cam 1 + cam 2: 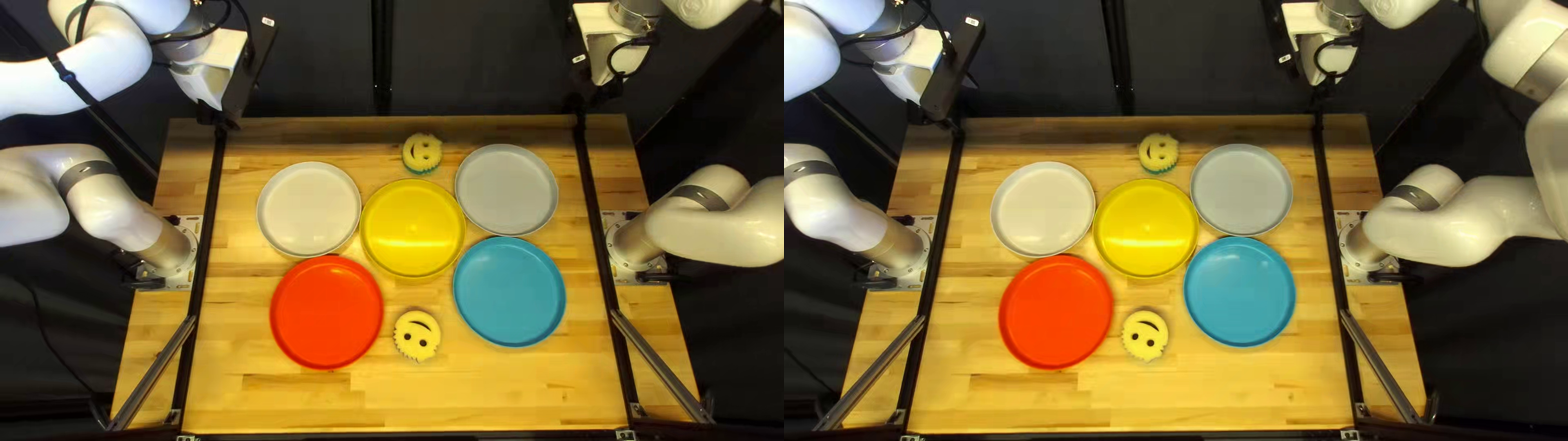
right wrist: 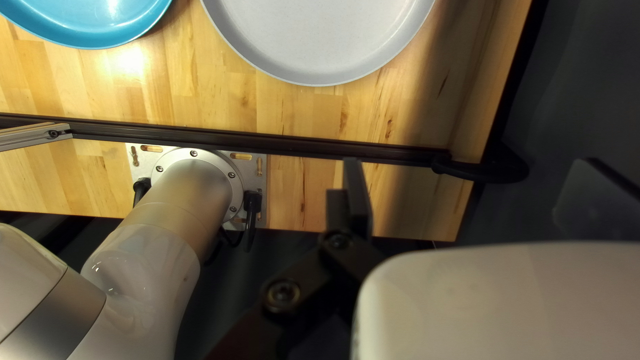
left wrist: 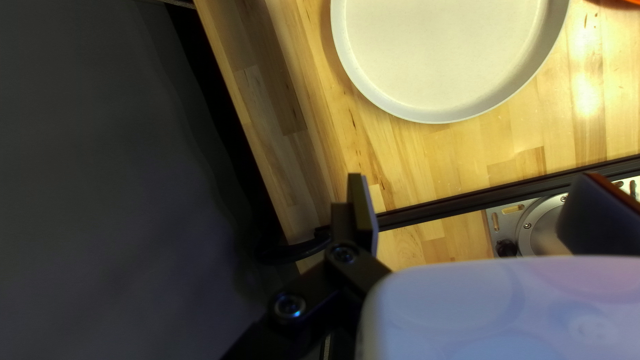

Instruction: Pick up sponge and scrub the plate

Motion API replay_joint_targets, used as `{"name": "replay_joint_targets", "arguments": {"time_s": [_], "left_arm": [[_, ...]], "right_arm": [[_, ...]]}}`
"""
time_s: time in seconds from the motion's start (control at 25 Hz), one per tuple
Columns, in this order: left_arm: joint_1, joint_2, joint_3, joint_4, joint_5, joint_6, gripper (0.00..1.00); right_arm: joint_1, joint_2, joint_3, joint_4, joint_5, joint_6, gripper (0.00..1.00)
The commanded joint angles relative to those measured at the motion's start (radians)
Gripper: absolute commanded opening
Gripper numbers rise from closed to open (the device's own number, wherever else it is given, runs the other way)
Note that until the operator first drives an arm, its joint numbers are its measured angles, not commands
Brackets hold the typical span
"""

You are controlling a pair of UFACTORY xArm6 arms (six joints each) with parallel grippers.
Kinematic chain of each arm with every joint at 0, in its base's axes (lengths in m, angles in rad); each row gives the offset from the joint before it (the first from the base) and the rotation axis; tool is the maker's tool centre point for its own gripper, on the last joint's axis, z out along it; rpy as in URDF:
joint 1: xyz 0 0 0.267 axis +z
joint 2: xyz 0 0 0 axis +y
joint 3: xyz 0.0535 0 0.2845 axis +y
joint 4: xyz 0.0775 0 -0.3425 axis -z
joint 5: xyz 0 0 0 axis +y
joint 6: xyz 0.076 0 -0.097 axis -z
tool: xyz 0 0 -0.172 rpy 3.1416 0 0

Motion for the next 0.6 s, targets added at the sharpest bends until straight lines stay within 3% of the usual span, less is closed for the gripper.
{"name": "replay_joint_targets", "arguments": {"time_s": [0.04,0.2,0.36,0.44,0.6], "left_arm": [[-0.202,0.05,0.011,0.014,-0.121,-0.159,1.0],[-0.373,0.118,0.013,0.062,-0.216,-0.316,1.0],[-0.55,0.258,0.008,0.108,-0.37,-0.455,1.0],[-0.598,0.304,-0.001,0.124,-0.416,-0.475,1.0],[-0.608,0.299,-0.013,0.139,-0.405,-0.472,1.0]], "right_arm": [[0.0,0.0,0.0,0.0,0.0,0.0,1.0],[0.0,0.0,0.0,0.0,0.0,0.0,1.0],[0.0,0.0,0.0,0.0,0.0,0.0,1.0],[0.0,0.0,0.0,0.0,0.0,0.0,1.0],[0.0,0.0,0.0,0.0,0.0,0.0,1.0]]}}
